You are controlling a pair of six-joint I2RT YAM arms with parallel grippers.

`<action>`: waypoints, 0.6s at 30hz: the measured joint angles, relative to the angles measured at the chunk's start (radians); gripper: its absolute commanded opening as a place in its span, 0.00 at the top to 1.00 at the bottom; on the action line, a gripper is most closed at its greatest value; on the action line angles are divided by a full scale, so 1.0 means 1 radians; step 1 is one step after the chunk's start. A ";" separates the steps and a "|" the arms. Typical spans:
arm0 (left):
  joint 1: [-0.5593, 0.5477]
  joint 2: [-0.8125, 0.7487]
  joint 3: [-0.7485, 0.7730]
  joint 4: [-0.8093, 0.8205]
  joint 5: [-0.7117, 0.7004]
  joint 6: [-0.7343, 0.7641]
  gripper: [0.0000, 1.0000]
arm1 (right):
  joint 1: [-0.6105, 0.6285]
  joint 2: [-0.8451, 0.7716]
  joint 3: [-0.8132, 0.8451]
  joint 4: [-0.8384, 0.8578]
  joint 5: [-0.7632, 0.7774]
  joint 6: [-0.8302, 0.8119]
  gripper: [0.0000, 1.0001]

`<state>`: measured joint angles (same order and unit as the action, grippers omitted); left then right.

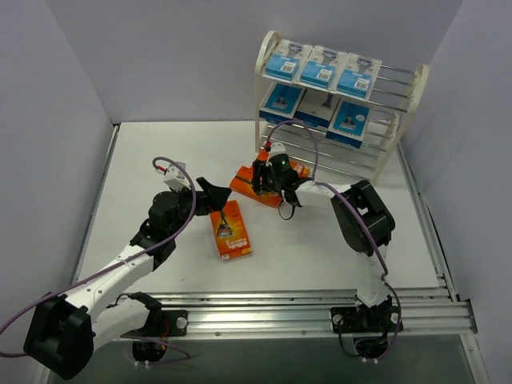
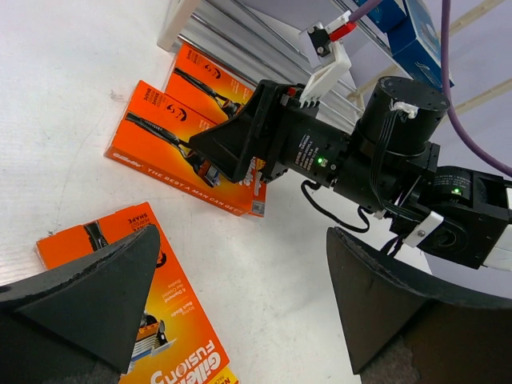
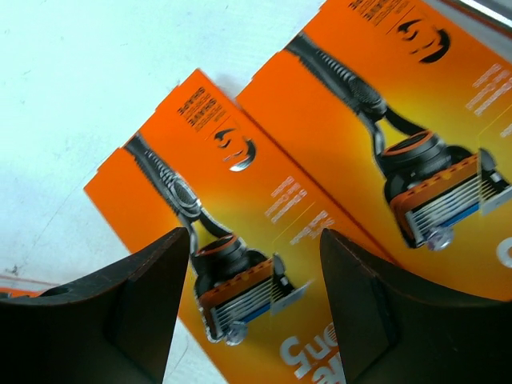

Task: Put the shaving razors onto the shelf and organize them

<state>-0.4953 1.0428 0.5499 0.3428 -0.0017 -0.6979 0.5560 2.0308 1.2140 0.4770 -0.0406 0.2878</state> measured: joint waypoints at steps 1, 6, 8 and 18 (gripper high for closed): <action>0.000 -0.004 -0.002 0.000 0.004 -0.002 0.06 | 0.005 -0.005 -0.007 0.003 0.000 0.003 0.38; 0.000 -0.025 -0.014 -0.002 0.011 -0.008 0.06 | 0.069 -0.020 -0.033 0.006 0.006 0.030 0.38; 0.000 -0.034 -0.018 -0.005 0.012 -0.013 0.06 | 0.104 -0.023 -0.041 0.015 0.008 0.044 0.38; 0.000 -0.097 -0.028 -0.031 0.011 -0.027 0.06 | 0.187 -0.030 -0.074 0.073 -0.023 0.118 0.38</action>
<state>-0.4953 0.9459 0.5220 0.3119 0.0097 -0.7246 0.7433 2.0006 1.1404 0.5503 -0.0635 0.4057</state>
